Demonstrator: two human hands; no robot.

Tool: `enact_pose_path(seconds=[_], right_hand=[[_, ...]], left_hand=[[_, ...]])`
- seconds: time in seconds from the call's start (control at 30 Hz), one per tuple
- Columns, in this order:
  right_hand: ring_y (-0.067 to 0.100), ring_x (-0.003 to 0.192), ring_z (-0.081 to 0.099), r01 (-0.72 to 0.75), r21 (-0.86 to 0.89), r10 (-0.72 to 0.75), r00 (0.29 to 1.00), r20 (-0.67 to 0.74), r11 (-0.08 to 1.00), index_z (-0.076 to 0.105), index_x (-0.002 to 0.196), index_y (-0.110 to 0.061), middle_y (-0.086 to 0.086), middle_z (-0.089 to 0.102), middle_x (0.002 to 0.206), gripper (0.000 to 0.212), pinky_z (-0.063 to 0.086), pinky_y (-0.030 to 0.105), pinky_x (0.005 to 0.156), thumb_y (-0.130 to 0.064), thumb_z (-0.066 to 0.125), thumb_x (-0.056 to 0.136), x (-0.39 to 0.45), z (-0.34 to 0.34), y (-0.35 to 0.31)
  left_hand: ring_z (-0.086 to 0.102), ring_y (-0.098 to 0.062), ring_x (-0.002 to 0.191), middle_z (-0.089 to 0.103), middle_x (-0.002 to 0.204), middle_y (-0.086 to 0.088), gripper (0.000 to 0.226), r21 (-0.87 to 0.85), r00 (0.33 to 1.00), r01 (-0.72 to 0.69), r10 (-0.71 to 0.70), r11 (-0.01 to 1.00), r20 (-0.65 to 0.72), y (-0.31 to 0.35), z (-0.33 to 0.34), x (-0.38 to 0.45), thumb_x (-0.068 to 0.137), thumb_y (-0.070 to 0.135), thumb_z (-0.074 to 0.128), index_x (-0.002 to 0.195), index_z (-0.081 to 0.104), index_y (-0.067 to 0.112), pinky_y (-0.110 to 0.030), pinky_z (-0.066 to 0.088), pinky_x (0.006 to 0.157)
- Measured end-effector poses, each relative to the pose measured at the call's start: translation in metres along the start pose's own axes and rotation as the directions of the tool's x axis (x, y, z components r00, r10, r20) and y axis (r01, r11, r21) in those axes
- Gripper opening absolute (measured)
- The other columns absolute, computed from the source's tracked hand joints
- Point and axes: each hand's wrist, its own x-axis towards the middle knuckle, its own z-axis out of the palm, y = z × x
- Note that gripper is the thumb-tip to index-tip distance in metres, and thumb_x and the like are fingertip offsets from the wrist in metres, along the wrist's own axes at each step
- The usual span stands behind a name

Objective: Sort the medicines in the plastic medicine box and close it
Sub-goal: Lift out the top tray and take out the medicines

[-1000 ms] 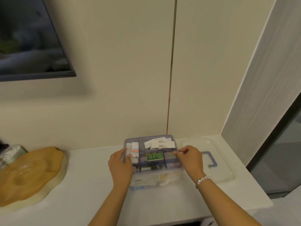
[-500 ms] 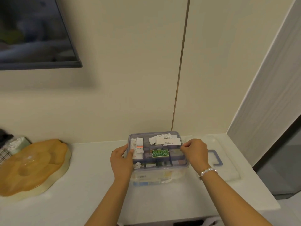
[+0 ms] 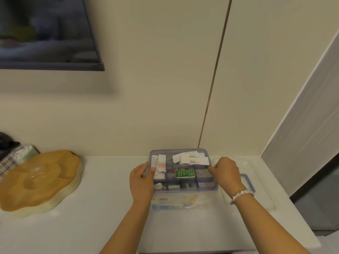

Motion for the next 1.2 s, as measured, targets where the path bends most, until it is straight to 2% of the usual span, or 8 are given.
enact_pose_path(seconds=[0.17, 0.3, 0.4, 0.6, 0.73, 0.9, 1.03, 1.2], right_hand=[[0.012, 0.037, 0.034, 0.045, 0.028, -0.043, 0.997, -0.063, 0.999, 0.048, 0.045, -0.01, -0.001, 0.039, 0.04, 0.038, 0.025, 0.02, 0.04, -0.017, 0.062, 0.079, 0.0, -0.006, -0.003], [0.015, 0.063, 0.059, 0.044, 0.359, -0.021, 0.998, -0.067, 0.932, 0.062, 0.075, -0.012, 0.001, 0.064, 0.068, 0.008, 0.04, 0.019, 0.052, -0.017, 0.069, 0.077, -0.009, -0.002, 0.009], [0.02, 0.078, 0.065, -0.023, 0.578, 0.022, 1.0, 0.01, 0.816, 0.064, 0.095, -0.017, 0.005, 0.068, 0.083, 0.018, 0.054, 0.032, 0.075, -0.019, 0.07, 0.078, -0.012, 0.002, 0.014], [0.009, 0.059, 0.065, -0.05, 0.712, -0.005, 0.997, 0.075, 0.7, 0.073, 0.082, -0.016, -0.008, 0.071, 0.065, 0.008, 0.052, 0.02, 0.056, -0.012, 0.067, 0.081, -0.016, -0.005, 0.017], [0.002, 0.05, 0.063, -0.003, 0.753, -0.037, 0.999, 0.036, 0.658, 0.072, 0.074, -0.021, -0.01, 0.07, 0.057, 0.013, 0.05, 0.016, 0.05, -0.011, 0.067, 0.08, -0.019, -0.017, 0.011], [0.005, 0.058, 0.064, 0.004, 0.843, -0.037, 0.999, 0.019, 0.538, 0.072, 0.084, -0.013, -0.003, 0.072, 0.069, 0.009, 0.052, 0.02, 0.054, -0.011, 0.064, 0.082, -0.03, -0.042, 0.014], [0.019, 0.078, 0.062, -0.039, 0.866, 0.021, 0.999, 0.033, 0.499, 0.065, 0.089, -0.017, 0.003, 0.068, 0.088, 0.008, 0.051, 0.027, 0.061, -0.021, 0.059, 0.087, -0.036, -0.067, 0.035], [0.023, 0.085, 0.068, -0.133, 0.869, 0.04, 0.991, 0.129, 0.477, 0.063, 0.101, -0.016, 0.011, 0.072, 0.092, 0.015, 0.053, 0.033, 0.063, -0.022, 0.059, 0.088, -0.043, -0.099, 0.084]], left_hand=[[0.054, -0.023, 0.116, 0.057, 0.127, -0.007, 0.034, -0.063, 1.0, 0.025, -0.024, 0.998, 0.005, 0.001, -0.001, 0.0, 0.088, 0.022, 0.059, 0.122, 0.061, 0.013, -0.045, 0.045, 0.101], [0.052, -0.022, 0.119, 0.055, 0.131, -0.006, 0.037, -0.111, 0.999, 0.053, -0.052, 0.992, 0.008, 0.001, 0.001, -0.003, 0.088, 0.024, 0.06, 0.124, 0.059, 0.015, -0.046, 0.045, 0.102], [0.05, -0.02, 0.121, 0.052, 0.135, -0.004, 0.038, -0.14, 0.996, 0.084, -0.083, 0.987, 0.01, 0.002, 0.001, -0.004, 0.089, 0.025, 0.059, 0.126, 0.057, 0.017, -0.043, 0.043, 0.104], [0.058, -0.02, 0.115, 0.059, 0.129, -0.001, 0.032, -0.298, 0.978, 0.205, -0.186, 0.932, 0.091, 0.009, -0.002, -0.004, 0.09, 0.023, 0.057, 0.121, 0.062, 0.019, -0.042, 0.048, 0.099], [0.064, -0.015, 0.103, 0.068, 0.115, 0.004, 0.028, -0.303, 0.988, 0.15, -0.129, 0.941, 0.089, 0.025, -0.008, -0.002, 0.09, 0.024, 0.056, 0.117, 0.065, 0.023, -0.038, 0.053, 0.092], [0.065, 0.006, 0.09, 0.068, 0.092, 0.031, 0.031, -0.349, 0.992, 0.068, -0.024, 0.935, 0.128, 0.061, -0.003, -0.012, 0.093, 0.02, 0.051, 0.094, 0.066, 0.047, -0.015, 0.054, 0.072], [0.06, -0.006, 0.105, 0.06, 0.118, 0.014, 0.036, -0.382, 0.986, 0.084, -0.021, 0.92, 0.166, 0.077, 0.022, -0.033, 0.095, 0.019, 0.045, 0.128, 0.053, 0.031, -0.03, 0.052, 0.089], [0.061, -0.011, 0.099, 0.061, 0.12, 0.004, 0.035, -0.377, 0.974, 0.108, -0.022, 0.92, 0.226, 0.085, 0.066, -0.054, 0.095, 0.02, 0.047, 0.13, 0.052, 0.021, -0.026, 0.052, 0.082]])
